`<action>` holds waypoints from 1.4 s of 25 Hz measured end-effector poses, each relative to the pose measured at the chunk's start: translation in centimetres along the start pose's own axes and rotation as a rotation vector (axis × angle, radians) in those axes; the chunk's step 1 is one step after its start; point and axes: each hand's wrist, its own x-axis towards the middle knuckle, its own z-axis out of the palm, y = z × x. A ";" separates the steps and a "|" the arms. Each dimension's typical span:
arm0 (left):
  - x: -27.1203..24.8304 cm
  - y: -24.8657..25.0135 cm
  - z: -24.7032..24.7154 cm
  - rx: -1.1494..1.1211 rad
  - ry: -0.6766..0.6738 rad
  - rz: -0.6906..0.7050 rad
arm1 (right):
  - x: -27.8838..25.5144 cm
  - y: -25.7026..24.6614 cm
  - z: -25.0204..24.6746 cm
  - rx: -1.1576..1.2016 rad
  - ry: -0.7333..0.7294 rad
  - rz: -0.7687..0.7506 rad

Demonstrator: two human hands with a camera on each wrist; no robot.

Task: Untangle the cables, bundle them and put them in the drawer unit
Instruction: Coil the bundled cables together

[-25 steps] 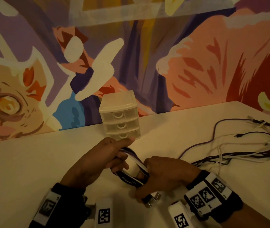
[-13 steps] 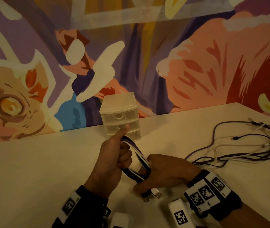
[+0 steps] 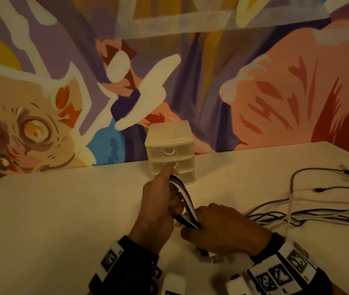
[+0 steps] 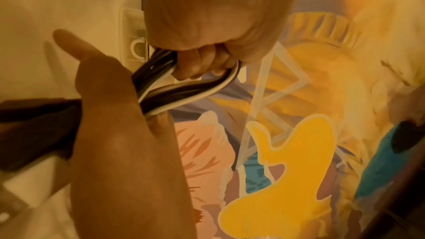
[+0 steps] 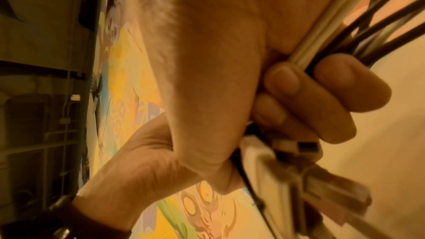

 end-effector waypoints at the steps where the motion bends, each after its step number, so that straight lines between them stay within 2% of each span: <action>1: 0.0 0.0 -0.2 -0.014 0.005 0.001 | 0.0 -0.1 -0.1 -0.048 -0.010 0.008; 3: -0.2 -0.1 -0.5 -0.030 0.029 -0.001 | 0.1 0.1 0.0 -0.100 -0.022 0.012; 6: -0.2 -0.1 -0.6 0.011 0.062 0.027 | 0.7 0.9 -0.1 -0.016 -0.031 -0.010; 9: -0.3 -0.1 -0.7 0.344 0.028 0.231 | 1.1 1.5 -0.3 0.076 0.008 -0.060; 11: -0.4 -0.1 -0.6 0.392 -0.039 0.327 | 1.1 1.9 -0.2 0.126 -0.026 -0.099; 14: -0.6 0.1 0.0 0.176 -0.252 0.228 | 0.7 1.6 -0.6 0.192 -0.103 -0.160; 15: -0.7 0.3 0.3 0.162 -0.283 0.200 | 0.6 1.4 -0.7 0.229 -0.110 -0.183; 18: -0.8 0.6 1.4 0.077 -0.188 0.145 | 0.1 1.0 -1.0 0.299 -0.133 -0.231; 21: -0.1 0.7 1.7 -0.110 -0.104 0.119 | -0.2 0.8 -1.1 0.308 -0.081 -0.270; 23: 0.2 0.7 1.9 -0.119 -0.085 0.135 | -0.3 0.6 -1.2 0.335 -0.052 -0.250; 25: 0.3 1.0 2.7 -0.064 -0.094 0.147 | -0.6 0.3 -1.4 0.385 -0.011 -0.197; 27: 0.2 1.7 2.8 0.060 -0.161 0.184 | -0.7 0.3 -1.3 0.431 0.104 -0.125; 30: 1.1 2.1 0.5 0.320 -0.230 0.326 | -0.6 1.0 -1.3 0.540 0.217 -0.033; 32: 1.2 1.4 -0.8 0.480 -0.331 0.368 | -0.6 0.8 -1.3 0.559 0.184 -0.045; 35: 1.8 -0.6 -0.5 0.525 -0.419 0.339 | -0.6 0.0 -0.7 0.523 0.077 -0.085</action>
